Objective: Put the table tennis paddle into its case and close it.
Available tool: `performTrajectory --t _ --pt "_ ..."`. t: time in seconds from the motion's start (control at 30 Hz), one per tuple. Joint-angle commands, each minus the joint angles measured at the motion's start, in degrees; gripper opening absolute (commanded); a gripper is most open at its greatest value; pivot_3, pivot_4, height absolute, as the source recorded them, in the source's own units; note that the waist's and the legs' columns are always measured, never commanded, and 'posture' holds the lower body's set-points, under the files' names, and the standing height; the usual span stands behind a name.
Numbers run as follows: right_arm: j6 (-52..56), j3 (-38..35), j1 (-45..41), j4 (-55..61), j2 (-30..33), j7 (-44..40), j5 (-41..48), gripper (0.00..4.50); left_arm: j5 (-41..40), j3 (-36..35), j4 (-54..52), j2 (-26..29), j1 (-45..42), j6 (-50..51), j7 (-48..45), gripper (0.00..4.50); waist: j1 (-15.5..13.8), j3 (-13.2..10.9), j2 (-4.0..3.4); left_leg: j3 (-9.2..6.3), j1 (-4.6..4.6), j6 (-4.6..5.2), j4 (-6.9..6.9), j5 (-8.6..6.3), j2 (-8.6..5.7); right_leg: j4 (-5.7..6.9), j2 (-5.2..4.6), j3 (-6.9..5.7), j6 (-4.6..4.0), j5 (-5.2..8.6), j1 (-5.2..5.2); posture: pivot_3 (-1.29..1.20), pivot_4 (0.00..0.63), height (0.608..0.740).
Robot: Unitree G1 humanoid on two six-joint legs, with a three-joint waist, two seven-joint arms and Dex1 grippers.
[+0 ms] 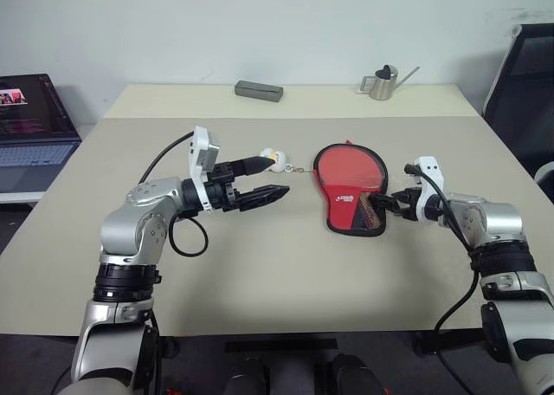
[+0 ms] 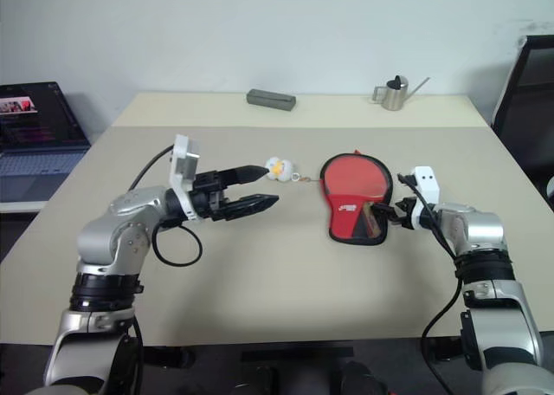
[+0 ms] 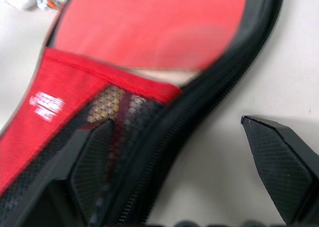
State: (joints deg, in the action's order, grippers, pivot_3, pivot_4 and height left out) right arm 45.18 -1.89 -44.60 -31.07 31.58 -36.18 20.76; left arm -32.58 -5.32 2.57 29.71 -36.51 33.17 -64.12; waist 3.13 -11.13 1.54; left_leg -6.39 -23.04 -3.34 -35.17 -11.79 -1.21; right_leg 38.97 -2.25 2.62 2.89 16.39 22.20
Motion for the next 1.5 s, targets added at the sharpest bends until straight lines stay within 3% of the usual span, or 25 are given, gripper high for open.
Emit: performTrajectory --t 0.03,0.4,0.5,0.77,0.9,1.13,1.5 --pt "-1.4 -0.2 -1.8 -1.2 -0.8 -0.7 -1.3 4.49 -1.0 -0.5 -2.0 0.4 -0.5 -0.7 0.4 4.5 0.0 0.0 0.0 0.0 0.01 0.0 0.0 0.0 0.0 0.01 0.0 0.0 0.0 0.0 0.0 0.0 0.15 0.74" --pt "-3.0 0.9 -5.5 -10.3 -4.2 -2.3 -5.4 4.49 -0.5 0.3 -1.3 0.8 -0.2 -1.6 0.0 4.5 0.8 0.0 0.01 0.07 0.16 -0.08 -0.01 0.11 0.13 0.03 0.14 0.05 -0.1 -0.07 -0.07 0.0 0.15 0.74" --pt "-3.2 1.8 -6.5 -11.9 -4.8 -3.3 -6.6 3.86 -0.2 0.5 -1.5 1.4 0.5 -1.9 -0.3 4.5 1.0 0.0 0.01 0.08 0.19 -0.07 -0.01 0.19 0.16 0.04 0.17 0.05 -0.13 -0.11 -0.09 0.0 0.15 0.74" --pt "-0.1 1.8 -6.5 -10.5 -7.2 -4.9 -6.3 1.12 0.4 0.6 -2.3 4.4 3.2 -2.2 -1.5 4.5 1.8 0.0 0.01 0.08 0.21 -0.06 0.01 0.21 0.24 0.05 0.23 0.05 -0.15 -0.12 -0.09 0.0 0.15 0.74" --pt "1.6 0.5 -6.6 -9.0 -7.9 -4.1 -5.7 0.02 0.8 1.0 -3.2 7.3 6.6 -2.5 -3.3 4.5 1.9 0.0 0.0 0.08 0.21 -0.06 0.02 0.2 0.33 0.05 0.31 0.05 -0.2 -0.15 -0.08 0.0 0.15 0.74" --pt "6.3 -2.4 -7.3 -6.2 -8.5 -2.6 -4.1 0.02 0.0 1.2 -6.4 11.7 11.8 -1.0 -6.4 4.5 1.7 0.0 0.0 0.09 0.18 -0.06 0.07 0.2 0.68 0.0 0.69 0.05 -0.39 -0.24 -0.01 0.0 0.15 0.74" --pt "31.6 -10.6 -0.2 14.7 -10.5 5.5 4.6 0.02 -6.1 -1.4 -12.5 17.8 15.3 3.0 -10.6 4.5 1.6 0.0 -0.04 0.03 0.12 -0.06 0.28 0.19 0.9 0.0 0.95 0.01 -0.7 -0.23 0.13 0.0 0.15 0.74"
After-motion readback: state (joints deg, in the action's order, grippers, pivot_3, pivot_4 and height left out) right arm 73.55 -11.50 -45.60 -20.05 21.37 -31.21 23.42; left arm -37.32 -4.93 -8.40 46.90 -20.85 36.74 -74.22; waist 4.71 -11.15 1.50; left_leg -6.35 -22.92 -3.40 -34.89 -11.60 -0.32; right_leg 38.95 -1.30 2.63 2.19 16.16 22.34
